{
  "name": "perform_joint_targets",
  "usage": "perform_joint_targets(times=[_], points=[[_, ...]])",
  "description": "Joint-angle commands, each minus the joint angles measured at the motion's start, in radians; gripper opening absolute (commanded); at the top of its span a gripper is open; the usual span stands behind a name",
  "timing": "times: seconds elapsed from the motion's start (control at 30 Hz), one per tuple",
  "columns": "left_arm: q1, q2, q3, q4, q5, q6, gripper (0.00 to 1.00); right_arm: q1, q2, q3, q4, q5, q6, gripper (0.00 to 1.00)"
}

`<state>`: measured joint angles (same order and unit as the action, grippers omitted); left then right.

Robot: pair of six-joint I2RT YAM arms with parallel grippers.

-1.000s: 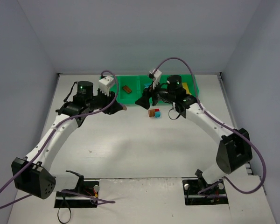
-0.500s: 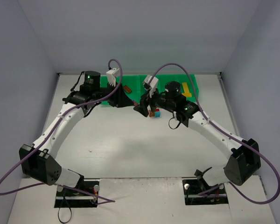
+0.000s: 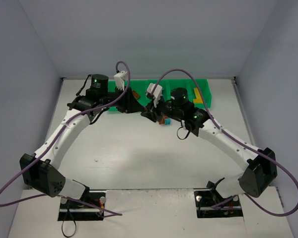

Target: Sort the legos into containers by color

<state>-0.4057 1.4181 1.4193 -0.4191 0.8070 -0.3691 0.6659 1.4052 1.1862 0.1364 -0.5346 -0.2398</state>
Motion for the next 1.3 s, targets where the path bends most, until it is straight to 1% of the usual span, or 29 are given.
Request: perform_joint_targets(times=[0.0, 0.03, 0.1, 0.13, 0.17, 0.23, 0.3, 0.33, 0.4, 0.43, 0.53, 0.57, 0.6, 0.67, 0.8, 0.87, 0.97, 1.03, 1.1, 1.13, 1.17, 1.23, 1.27], points=[[-0.015, -0.015, 0.043, 0.0, 0.031, -0.017, 0.0, -0.005, -0.005, 0.049, 0.081, 0.031, -0.012, 0.17], [-0.015, -0.016, 0.046, -0.004, 0.029, -0.017, 0.0, -0.005, -0.008, 0.043, 0.081, 0.033, -0.012, 0.07], [-0.015, -0.015, 0.049, -0.013, 0.02, -0.017, 0.01, -0.005, -0.011, 0.032, 0.081, 0.044, -0.01, 0.02], [-0.015, -0.016, 0.052, -0.015, 0.012, -0.016, 0.1, -0.005, -0.015, 0.027, 0.08, 0.05, -0.012, 0.0], [-0.013, -0.016, 0.052, -0.021, 0.002, -0.013, 0.3, -0.005, -0.018, 0.017, 0.081, 0.064, -0.01, 0.0], [-0.012, -0.019, 0.05, -0.032, -0.037, -0.008, 0.45, -0.006, -0.02, 0.006, 0.081, 0.079, -0.01, 0.0], [-0.013, -0.027, 0.049, -0.044, -0.08, 0.001, 0.75, -0.014, -0.015, -0.013, 0.081, 0.119, -0.001, 0.0], [-0.013, -0.036, 0.047, -0.049, -0.138, 0.012, 0.77, -0.02, -0.011, -0.02, 0.083, 0.134, 0.005, 0.0], [-0.012, -0.054, 0.037, -0.055, -0.214, 0.015, 0.8, -0.061, 0.018, -0.033, 0.083, 0.175, 0.048, 0.0], [-0.01, -0.079, 0.03, -0.055, -0.312, 0.015, 0.8, -0.081, 0.032, -0.034, 0.081, 0.189, 0.072, 0.0], [-0.005, -0.138, -0.011, -0.049, -0.442, 0.024, 0.81, -0.158, 0.095, -0.02, 0.075, 0.294, 0.204, 0.0], [-0.007, -0.157, -0.026, -0.044, -0.512, 0.028, 0.82, -0.176, 0.112, -0.013, 0.066, 0.327, 0.235, 0.0], [-0.007, -0.171, -0.055, -0.043, -0.54, 0.032, 0.83, -0.205, 0.145, -0.005, 0.062, 0.394, 0.272, 0.0], [-0.005, -0.212, -0.098, -0.047, -0.595, 0.039, 0.86, -0.248, 0.208, 0.026, 0.048, 0.45, 0.345, 0.0], [-0.002, -0.258, -0.166, -0.067, -0.615, 0.036, 0.88, -0.316, 0.335, 0.131, -0.004, 0.521, 0.424, 0.0], [-0.002, -0.284, -0.195, -0.072, -0.615, 0.021, 0.88, -0.334, 0.379, 0.187, -0.007, 0.532, 0.448, 0.01], [-0.002, -0.318, -0.258, -0.072, -0.608, 0.002, 0.88, -0.359, 0.496, 0.282, -0.027, 0.564, 0.462, 0.05], [-0.004, -0.335, -0.289, -0.078, -0.608, -0.002, 0.88, -0.376, 0.54, 0.326, -0.046, 0.573, 0.473, 0.05], [-0.004, -0.349, -0.301, -0.095, -0.608, -0.001, 0.88, -0.39, 0.586, 0.377, -0.05, 0.575, 0.504, 0.08], [-0.004, -0.352, -0.31, -0.099, -0.608, -0.001, 0.88, -0.403, 0.601, 0.392, -0.057, 0.568, 0.51, 0.13], [-0.004, -0.357, -0.315, -0.106, -0.608, 0.001, 0.88, -0.407, 0.626, 0.418, -0.06, 0.565, 0.516, 0.31], [-0.002, -0.364, -0.329, -0.106, -0.609, 0.004, 0.88, -0.411, 0.646, 0.444, -0.078, 0.567, 0.51, 0.46], [-0.004, -0.364, -0.332, -0.104, -0.609, 0.004, 0.88, -0.41, 0.655, 0.46, -0.083, 0.562, 0.502, 0.56]])
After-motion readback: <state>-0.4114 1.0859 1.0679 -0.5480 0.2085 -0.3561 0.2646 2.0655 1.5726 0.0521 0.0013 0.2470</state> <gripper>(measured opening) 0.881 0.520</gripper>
